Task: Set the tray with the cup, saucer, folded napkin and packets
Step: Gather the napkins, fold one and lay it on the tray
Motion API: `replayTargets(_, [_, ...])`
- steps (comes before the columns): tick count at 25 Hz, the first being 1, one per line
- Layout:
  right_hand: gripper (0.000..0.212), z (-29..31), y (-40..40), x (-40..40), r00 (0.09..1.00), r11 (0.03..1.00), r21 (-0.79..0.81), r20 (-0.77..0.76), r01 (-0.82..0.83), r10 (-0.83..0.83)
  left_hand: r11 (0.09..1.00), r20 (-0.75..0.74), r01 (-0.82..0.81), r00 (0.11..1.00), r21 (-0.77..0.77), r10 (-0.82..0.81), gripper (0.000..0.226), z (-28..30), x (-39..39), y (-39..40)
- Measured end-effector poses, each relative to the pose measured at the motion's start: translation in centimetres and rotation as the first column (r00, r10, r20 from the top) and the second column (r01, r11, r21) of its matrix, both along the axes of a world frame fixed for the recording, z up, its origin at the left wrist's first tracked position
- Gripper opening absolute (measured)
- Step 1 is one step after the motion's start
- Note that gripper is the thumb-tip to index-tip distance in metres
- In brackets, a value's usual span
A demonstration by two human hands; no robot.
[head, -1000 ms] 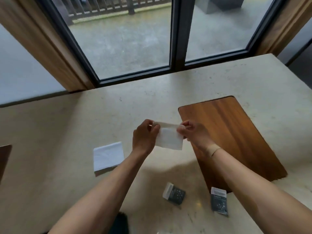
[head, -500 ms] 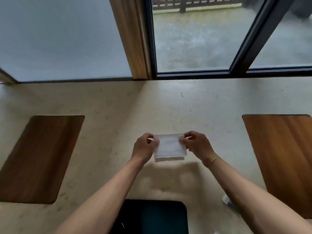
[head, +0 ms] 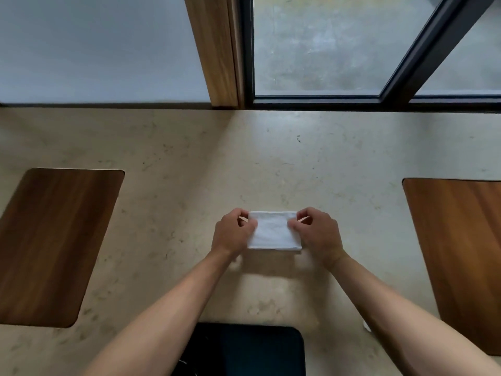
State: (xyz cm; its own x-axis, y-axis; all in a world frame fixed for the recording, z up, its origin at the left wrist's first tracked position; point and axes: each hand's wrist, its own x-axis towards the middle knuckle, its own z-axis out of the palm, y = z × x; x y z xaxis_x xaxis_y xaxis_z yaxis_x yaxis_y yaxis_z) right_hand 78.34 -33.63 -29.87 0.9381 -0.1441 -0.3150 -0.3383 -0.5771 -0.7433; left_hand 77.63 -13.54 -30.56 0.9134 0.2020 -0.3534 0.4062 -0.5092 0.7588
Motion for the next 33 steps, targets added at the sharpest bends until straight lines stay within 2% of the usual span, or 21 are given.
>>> replayTargets(2, [0.008, -0.4, 0.0, -0.1, 1.000, 1.000, -0.018, 0.015, -0.002, 0.002, 0.999, 0.008, 0.005, 1.000, 0.044, -0.006, 0.003, -0.4, 0.0, -0.2])
replayTargets(11, [0.012, -1.7, -0.1, -0.2, 0.995, 0.987, -0.154, 0.082, -0.042, 0.055, 0.969, 0.086, 0.098, 0.989, 0.226, -0.120, 0.020, -1.1, 0.0, -0.6])
replayTargets(16, [0.014, -2.0, -0.1, 0.1, 0.995, 0.984, -0.176, 0.094, -0.030, 0.047, 0.959, 0.130, 0.116, 0.979, 0.259, -0.154, 0.032, -1.4, 0.0, -0.5])
replayTargets(24, [0.017, -2.2, 0.0, 0.0, 0.994, 0.984, -0.172, 0.093, -0.036, 0.052, 0.957, 0.166, 0.090, 0.976, 0.275, -0.140, 0.030, -2.0, 0.1, -0.2])
replayTargets(27, [0.027, -2.2, -0.1, 0.1, 0.995, 0.978, -0.203, 0.086, -0.037, 0.055, 0.947, 0.149, 0.109, 0.976, 0.302, -0.160, 0.031, -2.2, 0.2, 0.1])
replayTargets(30, [0.048, -1.9, -0.4, 0.7, 0.985, 0.947, -0.292, 0.059, -0.135, 0.159, 0.925, 0.158, 0.152, 0.963, 0.348, -0.217, 0.032, -2.2, 0.5, 0.0])
replayTargets(33, [0.040, -1.2, -0.6, 1.4, 0.953, 0.870, -0.423, 0.046, -0.253, 0.300, 0.876, 0.152, 0.213, 0.941, 0.434, -0.303, 0.025, -2.0, 1.0, 0.0])
